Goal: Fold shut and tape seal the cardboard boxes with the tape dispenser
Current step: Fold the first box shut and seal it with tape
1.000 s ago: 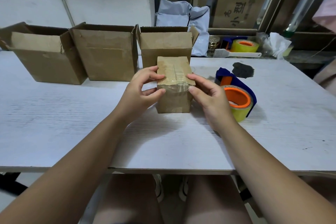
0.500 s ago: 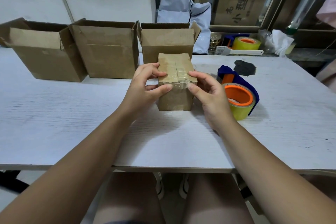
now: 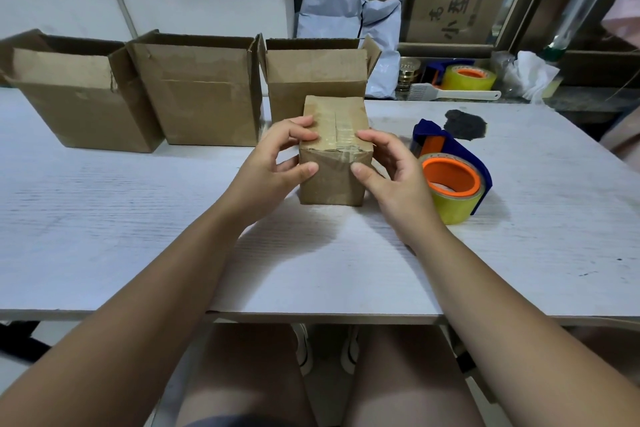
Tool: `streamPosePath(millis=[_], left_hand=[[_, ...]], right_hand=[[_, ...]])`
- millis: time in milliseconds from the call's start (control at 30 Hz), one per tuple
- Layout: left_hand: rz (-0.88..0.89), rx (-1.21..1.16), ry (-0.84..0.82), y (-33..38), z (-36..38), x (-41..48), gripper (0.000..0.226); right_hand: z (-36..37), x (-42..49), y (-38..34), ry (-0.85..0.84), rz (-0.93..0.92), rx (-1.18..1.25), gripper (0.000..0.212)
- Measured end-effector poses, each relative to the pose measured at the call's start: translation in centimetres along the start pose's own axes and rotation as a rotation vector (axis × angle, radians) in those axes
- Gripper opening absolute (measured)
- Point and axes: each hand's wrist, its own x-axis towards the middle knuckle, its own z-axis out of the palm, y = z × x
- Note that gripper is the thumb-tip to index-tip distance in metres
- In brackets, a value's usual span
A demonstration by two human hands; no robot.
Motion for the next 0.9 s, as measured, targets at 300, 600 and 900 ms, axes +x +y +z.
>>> streamPosePath(millis=[300,600,900], left_hand=[[0.044,0.214,0.315,0.9,3.2,0.4,0.019],[0.078,0.149,0.262,-0.1,2.6,0.8,0.019],[0.265,0.444,0.262,-0.7,2.8,0.8,0.038]], right_hand=[[0.4,0.2,0.2,-0.022,-0.012,0.06,0.029],[0.2,0.6,0.8,0.007,-0.045,-0.009,0.016],[0.5,0.3,0.6,0.056,-0.105,-0.174,0.024]])
